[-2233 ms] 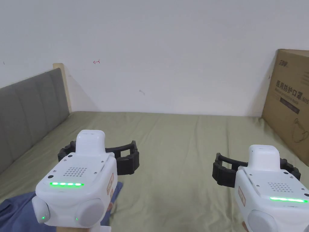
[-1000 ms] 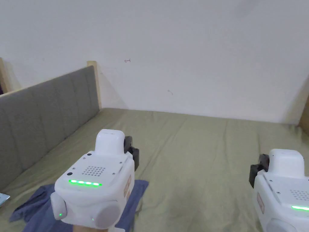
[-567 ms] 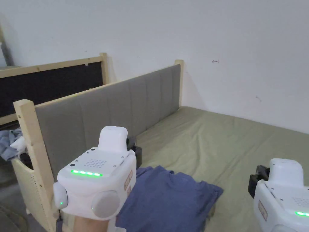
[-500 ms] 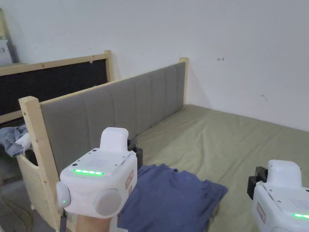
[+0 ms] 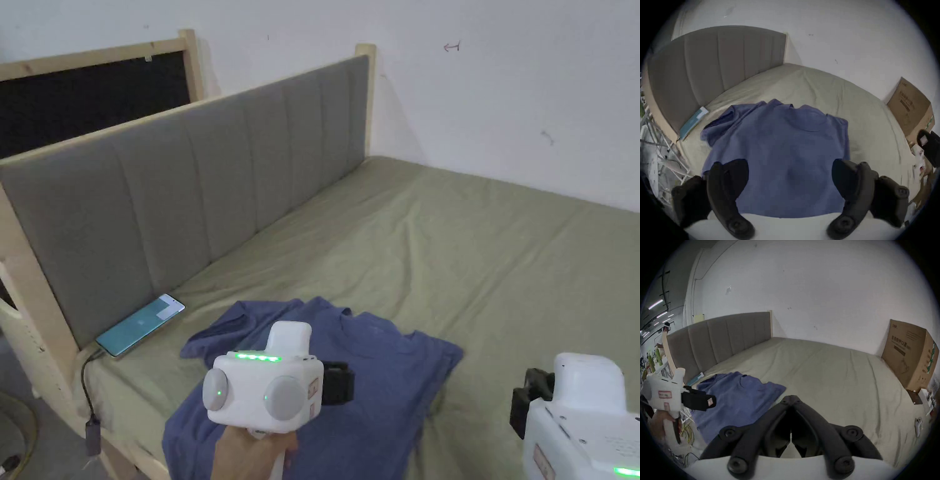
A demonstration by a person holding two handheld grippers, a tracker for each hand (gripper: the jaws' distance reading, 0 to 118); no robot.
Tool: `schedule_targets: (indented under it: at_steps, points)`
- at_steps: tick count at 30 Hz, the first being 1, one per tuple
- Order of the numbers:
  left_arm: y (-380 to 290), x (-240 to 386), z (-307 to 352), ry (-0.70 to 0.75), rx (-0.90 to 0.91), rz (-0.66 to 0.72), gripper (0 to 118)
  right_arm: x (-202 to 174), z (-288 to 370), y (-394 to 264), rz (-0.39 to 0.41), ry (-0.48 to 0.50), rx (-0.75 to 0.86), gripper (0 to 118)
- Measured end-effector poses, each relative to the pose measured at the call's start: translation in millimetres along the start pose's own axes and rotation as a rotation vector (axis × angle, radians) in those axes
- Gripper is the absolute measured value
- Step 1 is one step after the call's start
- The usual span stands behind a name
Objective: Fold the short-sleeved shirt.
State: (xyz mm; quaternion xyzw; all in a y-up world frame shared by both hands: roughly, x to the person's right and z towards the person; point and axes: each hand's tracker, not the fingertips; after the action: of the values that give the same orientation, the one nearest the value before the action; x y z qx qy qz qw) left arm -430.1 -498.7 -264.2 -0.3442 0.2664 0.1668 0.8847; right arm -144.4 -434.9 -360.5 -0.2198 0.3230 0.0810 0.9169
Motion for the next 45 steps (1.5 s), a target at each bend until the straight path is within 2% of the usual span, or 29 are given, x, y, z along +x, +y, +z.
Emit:
schedule_targets:
  at_steps: [2, 6, 8, 9, 10, 11, 12, 15, 19, 23, 27, 32, 39, 45]
  points:
    - [-2.0, 5.8, -23.0, -0.037, -0.059, 0.004, 111, 5.7, -12.5, -6.5, -0.012, -0.005, -0.026, 0]
    - [-15.0, 13.5, -75.2, -0.021, -0.179, 0.032, 110, 15.9, -33.7, -19.1, -0.025, -0.016, -0.076, 0]
    - [-27.0, 19.9, -99.1, 0.015, -0.266, -0.03, 112, 21.1, -41.1, -24.6, -0.027, -0.025, -0.1, 0]
    - [-31.2, 22.0, -95.4, 0.016, -0.208, -0.106, 112, 23.7, -44.0, -26.5, -0.028, -0.031, -0.109, 0]
    - [-28.4, 24.3, -88.9, 0.037, -0.199, -0.095, 108, 26.9, -46.2, -28.1, -0.031, -0.04, -0.117, 0]
    - [-25.4, 23.0, -86.1, 0.029, -0.21, -0.06, 99, 30.2, -47.8, -29.7, -0.038, -0.043, -0.119, 0]
    - [-24.2, 20.4, -84.2, 0.024, -0.202, -0.054, 84, 33.0, -49.4, -30.6, -0.045, -0.041, -0.122, 0]
    - [-13.2, 11.4, -75.5, 0.017, -0.181, -0.071, 1, 40.0, -54.8, -33.8, -0.079, -0.043, -0.135, 0]
    - [-5.3, 4.6, -66.7, -0.014, -0.222, 0.028, 1, 43.6, -49.8, -38.5, -0.099, -0.048, -0.142, 0]
    - [10.5, -3.3, -62.6, -0.052, -0.242, 0.078, 1, 48.5, -38.4, -41.9, -0.071, -0.063, -0.146, 0]
    - [36.6, -4.7, -40.3, -0.143, -0.189, 0.164, 1, 61.0, -25.1, -38.3, -0.1, -0.084, -0.129, 0]
    - [79.5, 35.4, -5.2, -0.175, -0.079, 0.051, 1, 79.1, 2.4, -26.3, -0.151, -0.109, -0.087, 0]
    - [139.4, 136.5, 72.2, -0.326, 0.09, -0.147, 1, 119.9, 54.6, -11.1, -0.208, -0.193, 0.011, 0]
    - [163.7, 248.0, 155.3, -0.58, 0.245, -0.257, 1, 174.9, 117.1, -5.1, -0.26, -0.332, 0.078, 0]
